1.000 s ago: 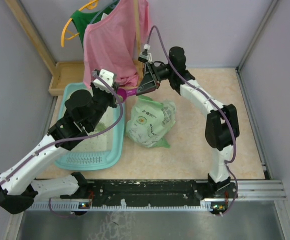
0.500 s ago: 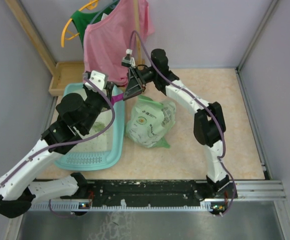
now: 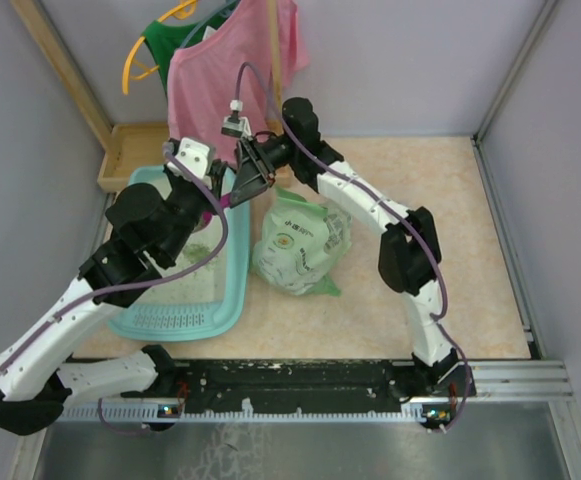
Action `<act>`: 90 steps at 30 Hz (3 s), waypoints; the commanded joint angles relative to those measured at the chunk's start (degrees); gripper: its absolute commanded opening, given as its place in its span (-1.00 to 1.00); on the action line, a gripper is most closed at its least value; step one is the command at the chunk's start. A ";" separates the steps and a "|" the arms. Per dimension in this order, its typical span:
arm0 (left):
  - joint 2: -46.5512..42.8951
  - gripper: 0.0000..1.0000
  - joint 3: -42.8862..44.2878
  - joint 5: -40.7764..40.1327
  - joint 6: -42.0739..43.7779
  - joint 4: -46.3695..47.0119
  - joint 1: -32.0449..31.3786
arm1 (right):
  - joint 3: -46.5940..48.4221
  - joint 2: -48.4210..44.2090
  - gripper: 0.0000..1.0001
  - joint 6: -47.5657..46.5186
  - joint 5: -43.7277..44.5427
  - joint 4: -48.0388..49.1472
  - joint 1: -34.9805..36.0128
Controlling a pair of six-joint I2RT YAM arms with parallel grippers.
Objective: Fill the litter box with clean litter
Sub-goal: Pour the cat litter into the litter box.
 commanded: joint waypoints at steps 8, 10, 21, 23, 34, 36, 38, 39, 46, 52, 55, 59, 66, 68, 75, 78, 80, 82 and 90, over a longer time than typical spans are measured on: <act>-1.20 -0.64 4.06 0.04 3.07 0.94 0.14 | 15.80 5.49 -1.00 -5.93 3.59 -9.67 1.92; -1.18 -0.63 4.35 -0.15 3.44 0.94 0.13 | 15.67 5.60 -1.00 -6.55 4.43 -10.29 1.95; -0.85 -0.60 4.05 -0.80 5.71 2.30 0.16 | 18.83 8.27 -1.00 -10.53 7.30 -15.05 2.56; -0.92 -0.59 3.99 -0.92 5.98 2.37 0.18 | 20.24 8.82 -1.00 -11.78 7.70 -17.07 2.56; -1.12 -0.23 3.39 -0.97 7.70 3.90 0.17 | 20.04 8.59 -1.00 -17.65 11.77 -24.56 2.56; -1.15 -0.15 3.39 -0.67 8.07 4.18 0.18 | 20.66 8.41 -1.00 -22.33 14.40 -29.57 2.56; -1.06 -0.12 3.39 -0.51 8.28 4.41 0.13 | 21.44 8.16 -1.00 -27.20 18.07 -35.04 2.52; -1.12 -0.12 3.31 -0.40 8.50 4.45 0.20 | 21.82 8.06 -1.00 -29.82 19.71 -37.97 2.56; -1.76 -0.08 1.92 0.01 9.52 5.50 0.15 | 24.95 6.76 -1.00 -45.54 31.36 -53.85 3.81; -2.71 -0.08 1.02 0.49 9.28 5.87 0.29 | 26.02 5.52 -1.00 -54.32 40.25 -60.33 5.87; -3.38 -0.08 0.31 0.42 9.04 5.81 0.21 | 26.04 5.24 -1.00 -56.47 42.67 -61.93 6.33; -4.20 -0.08 -0.99 0.34 8.51 5.74 0.25 | 25.93 4.39 -1.00 -60.19 47.10 -64.08 7.57; -4.84 -0.08 -3.30 0.42 8.05 5.97 0.21 | 25.55 3.36 -1.00 -65.38 54.48 -66.03 8.78; -4.77 -0.07 -3.88 0.41 8.14 6.11 0.21 | 25.62 3.04 -1.00 -66.82 56.29 -66.39 9.24; -5.16 -0.08 -5.78 0.24 7.46 6.92 0.30 | 25.92 2.59 -1.00 -70.41 60.81 -66.49 11.06; -5.50 -0.08 -6.31 0.08 7.43 7.23 0.23 | 26.40 2.69 -1.00 -71.40 61.96 -66.35 11.47; -5.48 -0.08 -6.60 -0.04 7.39 7.22 0.27 | 26.72 2.70 -1.00 -71.95 62.56 -66.24 11.76; -5.48 -0.08 -6.84 0.09 7.18 7.14 0.25 | 27.17 2.64 -1.00 -72.79 63.55 -65.87 12.23; -5.81 -0.08 -7.86 0.47 6.41 6.99 0.23 | 27.39 1.72 -1.00 -77.75 69.31 -63.74 14.04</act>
